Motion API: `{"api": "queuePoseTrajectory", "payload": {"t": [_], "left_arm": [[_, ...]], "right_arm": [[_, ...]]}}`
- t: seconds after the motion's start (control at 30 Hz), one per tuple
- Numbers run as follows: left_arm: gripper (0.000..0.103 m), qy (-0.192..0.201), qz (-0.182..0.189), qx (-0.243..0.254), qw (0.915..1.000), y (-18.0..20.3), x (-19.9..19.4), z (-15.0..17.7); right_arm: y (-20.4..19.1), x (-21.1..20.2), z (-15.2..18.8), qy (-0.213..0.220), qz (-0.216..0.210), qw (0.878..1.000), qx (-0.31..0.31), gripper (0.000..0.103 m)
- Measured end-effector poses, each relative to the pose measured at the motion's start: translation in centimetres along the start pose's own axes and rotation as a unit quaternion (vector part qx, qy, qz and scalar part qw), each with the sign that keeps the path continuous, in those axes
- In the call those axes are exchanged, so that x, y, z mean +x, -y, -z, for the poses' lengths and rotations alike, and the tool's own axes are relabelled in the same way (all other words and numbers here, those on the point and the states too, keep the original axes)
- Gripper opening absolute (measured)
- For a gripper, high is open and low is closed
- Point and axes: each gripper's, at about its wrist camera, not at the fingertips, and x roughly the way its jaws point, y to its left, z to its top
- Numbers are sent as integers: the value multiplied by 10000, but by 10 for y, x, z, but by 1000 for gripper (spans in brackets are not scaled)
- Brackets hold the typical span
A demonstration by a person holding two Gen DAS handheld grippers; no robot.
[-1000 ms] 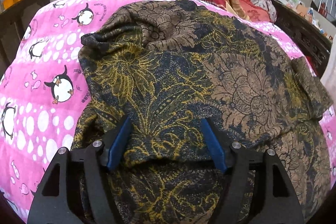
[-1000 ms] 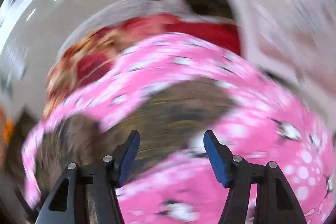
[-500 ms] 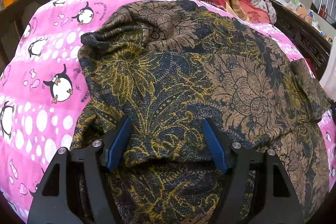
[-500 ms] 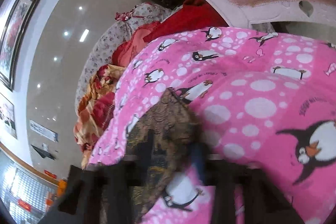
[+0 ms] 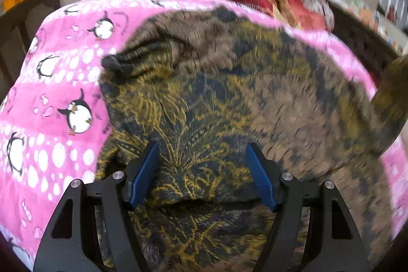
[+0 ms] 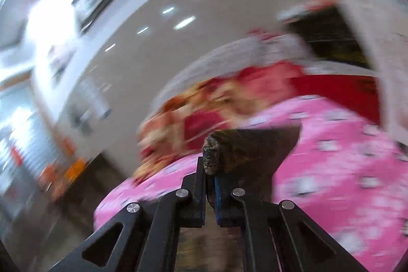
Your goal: Fold small clothes
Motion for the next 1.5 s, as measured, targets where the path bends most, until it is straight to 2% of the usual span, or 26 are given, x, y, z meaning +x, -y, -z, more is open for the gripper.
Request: {"api": "queuePoseTrajectory", "payload": {"t": [0.07, 0.13, 0.23, 0.33, 0.43, 0.53, 0.63, 0.7, 0.87, 0.93, 0.97, 1.0, 1.03, 1.07, 1.17, 1.2, 1.27, 1.33, 1.37, 1.5], "left_arm": [[70, 89, 322, -270, 9991, -2, -12, -6], [70, 87, 615, -392, 9973, 0, -18, -11], [70, -54, 1006, -357, 9943, 14, -14, -15], [70, -315, 1501, -262, 9878, 36, 5, -18], [70, -623, 1944, -309, 9785, 62, 26, -20], [70, -666, 2218, -437, 9718, 86, 38, -28], [70, -1016, 2621, -621, 9577, 107, 58, -34], [70, -1264, 2635, -770, 9532, 114, 73, -35], [70, -1334, 2799, -1075, 9446, 113, 79, -42], [48, -1417, 2843, -1114, 9416, 114, 82, -44], [34, -1505, 2854, -1099, 9401, 114, 86, -45], [25, -1542, 2822, -1090, 9406, 115, 87, -45], [21, -1530, 2780, -1034, 9427, 116, 87, -45], [12, -1500, 2755, -980, 9445, 118, 85, -44], [5, -1341, 2547, -817, 9542, 125, 80, -43], [3, -1273, 2484, -754, 9573, 126, 77, -42], [3, -1065, 2337, -511, 9651, 130, 65, -41], [2, -822, 2157, -154, 9729, 132, 46, -38], [2, -706, 2136, -1, 9744, 132, 39, -39], [2, -66, 2108, 730, 9748, 126, -16, -41]], "right_arm": [[-40, 40, 32, -467, -173, 9977, -470, 5], [-59, 80, 75, -1023, -244, 9928, -581, 5], [-66, 131, 147, -1823, 21, 9801, -789, 5], [-65, 152, 200, -2322, 168, 9689, -843, 5], [-66, 147, 197, -2074, 9, 9749, -810, 5], [-67, 146, 200, -2080, -13, 9734, -957, 5], [-73, 138, 201, -1971, -124, 9737, -1135, 5], [-78, 132, 202, -1904, -202, 9735, -1249, 5], [-87, 125, 203, -1732, -150, 9738, -1464, 5], [-91, 125, 204, -1749, -38, 9723, -1553, 5], [-92, 126, 205, -1764, 40, 9712, -1599, 5], [-94, 128, 205, -1778, 95, 9704, -1633, 5], [-94, 128, 205, -1785, 153, 9696, -1666, 5], [-95, 127, 206, -1773, 199, 9692, -1697, 5], [-95, 125, 205, -1752, 283, 9690, -1716, 6], [-94, 124, 205, -1757, 332, 9688, -1716, 9], [-93, 114, 204, -1730, 436, 9688, -1720, 25], [-92, 96, 205, -1647, 619, 9680, -1792, 64], [-91, 84, 207, -1657, 829, 9645, -1882, 68], [-72, 54, 225, -2007, 1229, 9535, -1884, 68]]}}
